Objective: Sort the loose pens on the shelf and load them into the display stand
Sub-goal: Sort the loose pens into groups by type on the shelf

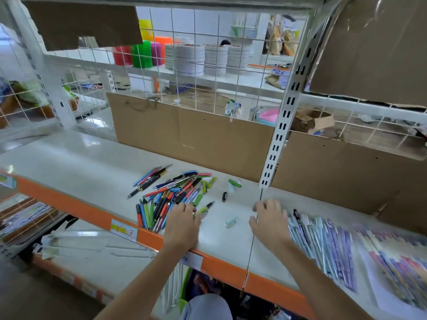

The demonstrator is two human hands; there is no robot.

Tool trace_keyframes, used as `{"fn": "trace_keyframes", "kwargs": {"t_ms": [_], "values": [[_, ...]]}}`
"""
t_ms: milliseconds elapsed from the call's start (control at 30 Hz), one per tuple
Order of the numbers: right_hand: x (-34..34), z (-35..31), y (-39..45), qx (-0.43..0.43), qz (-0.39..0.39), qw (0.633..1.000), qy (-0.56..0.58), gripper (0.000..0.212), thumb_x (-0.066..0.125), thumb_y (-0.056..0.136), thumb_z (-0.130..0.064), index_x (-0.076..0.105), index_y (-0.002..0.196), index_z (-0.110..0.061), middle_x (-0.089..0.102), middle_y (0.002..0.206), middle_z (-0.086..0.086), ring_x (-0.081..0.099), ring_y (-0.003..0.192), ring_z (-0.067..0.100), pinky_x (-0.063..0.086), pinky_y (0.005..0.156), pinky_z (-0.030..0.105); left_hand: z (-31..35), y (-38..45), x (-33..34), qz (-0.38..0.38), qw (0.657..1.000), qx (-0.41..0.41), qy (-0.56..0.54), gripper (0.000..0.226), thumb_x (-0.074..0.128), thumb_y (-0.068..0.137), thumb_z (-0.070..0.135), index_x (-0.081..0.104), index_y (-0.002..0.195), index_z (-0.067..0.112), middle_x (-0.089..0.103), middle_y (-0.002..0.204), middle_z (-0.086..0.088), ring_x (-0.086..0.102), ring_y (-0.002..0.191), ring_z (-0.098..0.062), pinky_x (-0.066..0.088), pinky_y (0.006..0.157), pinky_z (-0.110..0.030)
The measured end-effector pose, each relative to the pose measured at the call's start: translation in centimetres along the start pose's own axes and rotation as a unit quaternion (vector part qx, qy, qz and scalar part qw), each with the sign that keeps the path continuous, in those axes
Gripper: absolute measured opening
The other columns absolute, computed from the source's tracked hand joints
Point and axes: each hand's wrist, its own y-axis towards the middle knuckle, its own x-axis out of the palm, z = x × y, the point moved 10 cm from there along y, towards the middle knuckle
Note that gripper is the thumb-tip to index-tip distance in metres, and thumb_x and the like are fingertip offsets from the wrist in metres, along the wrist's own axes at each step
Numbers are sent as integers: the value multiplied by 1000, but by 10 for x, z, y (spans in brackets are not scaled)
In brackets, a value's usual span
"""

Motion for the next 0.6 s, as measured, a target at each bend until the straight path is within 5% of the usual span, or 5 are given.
{"fn": "trace_keyframes", "kwargs": {"t_ms": [200,367,600], "values": [[24,-76,60,-116,-14,987,109,27,37,99,-17,55,120,-14,51,124,2,41,121,22,37,96,33,1,-3,2,-12,1000,-9,12,21,44,96,39,50,105,20,44,99,5,41,95,-13,35,86,-25],[45,-109,112,-147,-55,983,97,52,34,91,8,43,138,-14,40,144,3,34,129,24,34,103,34,2,-3,-2,3,1000,-7,-12,15,40,99,32,47,99,19,40,93,6,37,89,-13,32,82,-24],[52,-101,117,-137,-48,988,-56,31,46,94,-8,50,125,-12,46,125,10,39,122,27,36,98,38,0,-3,-5,9,1000,-3,-8,18,32,101,27,48,100,18,42,92,5,38,87,-15,32,81,-26]]}}
